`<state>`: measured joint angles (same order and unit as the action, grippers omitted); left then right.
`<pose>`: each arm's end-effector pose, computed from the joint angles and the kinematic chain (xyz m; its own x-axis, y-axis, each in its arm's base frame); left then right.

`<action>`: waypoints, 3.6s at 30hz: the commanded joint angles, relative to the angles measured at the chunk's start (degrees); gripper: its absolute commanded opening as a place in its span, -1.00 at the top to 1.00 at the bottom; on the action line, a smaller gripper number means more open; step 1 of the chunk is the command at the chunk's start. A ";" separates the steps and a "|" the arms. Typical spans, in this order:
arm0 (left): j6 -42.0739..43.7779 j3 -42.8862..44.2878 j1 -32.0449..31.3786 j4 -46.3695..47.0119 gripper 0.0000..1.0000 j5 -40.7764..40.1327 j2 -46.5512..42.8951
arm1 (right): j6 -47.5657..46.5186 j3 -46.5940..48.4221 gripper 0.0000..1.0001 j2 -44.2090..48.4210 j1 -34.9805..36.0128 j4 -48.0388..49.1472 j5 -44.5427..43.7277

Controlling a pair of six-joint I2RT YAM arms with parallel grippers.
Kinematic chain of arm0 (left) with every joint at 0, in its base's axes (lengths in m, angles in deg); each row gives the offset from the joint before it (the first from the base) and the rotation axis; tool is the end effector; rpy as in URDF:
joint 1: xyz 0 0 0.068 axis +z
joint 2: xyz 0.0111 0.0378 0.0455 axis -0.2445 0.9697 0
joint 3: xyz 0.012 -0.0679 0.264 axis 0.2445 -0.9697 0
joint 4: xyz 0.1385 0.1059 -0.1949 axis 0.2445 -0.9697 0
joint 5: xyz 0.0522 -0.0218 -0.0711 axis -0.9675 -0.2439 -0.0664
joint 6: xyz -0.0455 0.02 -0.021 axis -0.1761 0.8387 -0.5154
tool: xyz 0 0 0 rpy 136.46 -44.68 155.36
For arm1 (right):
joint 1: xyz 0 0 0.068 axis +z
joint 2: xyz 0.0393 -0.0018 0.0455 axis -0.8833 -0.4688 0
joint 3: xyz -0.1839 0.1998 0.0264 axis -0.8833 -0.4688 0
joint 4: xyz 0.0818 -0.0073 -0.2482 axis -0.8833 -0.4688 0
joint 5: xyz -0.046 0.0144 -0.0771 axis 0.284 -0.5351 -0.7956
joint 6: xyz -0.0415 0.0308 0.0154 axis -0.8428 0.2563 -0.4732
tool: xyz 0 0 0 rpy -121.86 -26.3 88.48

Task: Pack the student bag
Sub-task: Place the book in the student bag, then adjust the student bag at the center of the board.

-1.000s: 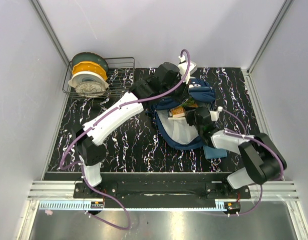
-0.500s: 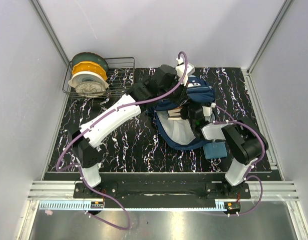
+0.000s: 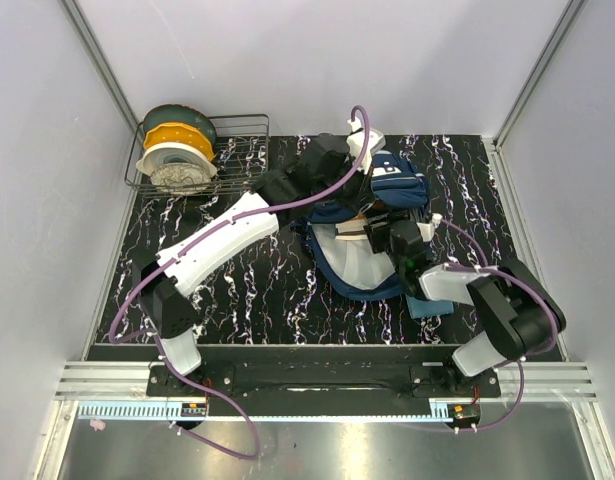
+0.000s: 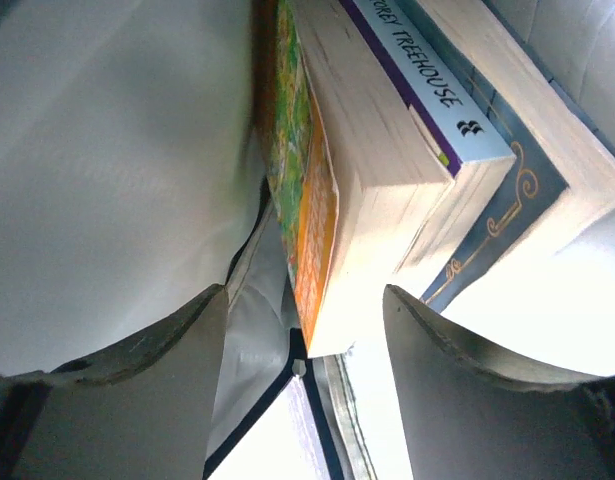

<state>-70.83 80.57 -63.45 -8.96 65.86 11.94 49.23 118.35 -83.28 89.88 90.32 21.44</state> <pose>0.2625 -0.3116 0.4021 -0.4462 0.2218 -0.8670 0.7506 0.6203 -0.2276 0.2683 0.1298 0.1680 -0.2247 0.9550 -0.1937 0.2398 0.2469 0.9389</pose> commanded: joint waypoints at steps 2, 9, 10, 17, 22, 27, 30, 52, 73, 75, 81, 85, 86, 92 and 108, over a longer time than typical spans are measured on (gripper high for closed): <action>-1.50 -0.46 0.43 8.57 1.00 1.65 -4.97 | -4.77 -3.12 -0.37 9.72 -0.24 -7.56 5.05; -2.82 -5.12 1.40 11.12 1.00 2.79 -6.02 | -11.18 -10.50 -0.36 41.38 -0.06 -34.94 10.34; -3.08 -5.56 1.75 11.47 1.00 3.06 -6.02 | -11.54 -10.51 -0.36 45.64 -0.06 -46.04 8.25; -3.96 -6.53 2.45 12.17 1.00 4.64 -5.41 | -10.23 -6.65 -0.36 82.19 -0.15 -80.85 -6.17; -3.43 -8.28 2.54 12.00 0.73 6.48 -5.85 | -11.10 -1.73 -0.43 83.93 -0.15 -87.63 -16.19; -2.73 -11.62 2.63 11.56 -0.38 5.79 -8.04 | -18.47 7.85 -0.65 70.66 -0.15 -87.81 -21.30; -2.38 -14.70 3.15 12.26 -0.68 5.08 -10.15 | -23.13 12.95 -0.74 63.89 -0.15 -87.55 -23.24; -14.15 -45.81 20.20 30.08 -0.98 14.30 -9.46 | -33.43 10.06 -0.99 33.38 -19.21 -68.40 18.67; -12.39 -33.07 26.01 32.47 -0.98 15.98 9.97 | -29.65 2.59 -1.00 30.31 -20.10 -60.31 24.31; -12.75 -33.07 26.10 33.61 -0.97 17.12 11.11 | -29.04 2.24 -0.99 29.86 -20.10 -59.78 23.26; -13.54 -32.46 26.10 34.67 -0.17 22.12 14.27 | -28.07 1.09 -0.99 24.25 -20.10 -53.72 26.15; -15.12 -33.69 25.92 35.82 0.77 23.89 13.93 | -29.73 4.16 -0.77 16.96 -20.63 -51.70 27.21; -15.21 -34.04 25.75 35.82 0.91 24.06 13.67 | -30.26 4.87 -0.68 15.90 -20.89 -50.30 27.38; -17.57 -37.29 24.52 35.46 1.00 23.89 8.84 | -33.07 12.86 -0.21 9.92 -23.96 -48.62 28.52; -25.76 -42.04 15.20 36.26 -0.22 19.50 2.06 | -42.65 44.25 -0.83 -9.61 -33.46 -59.07 38.38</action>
<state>-95.24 38.41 -47.19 25.33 82.87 16.75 9.36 159.31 -93.16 55.91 34.32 54.36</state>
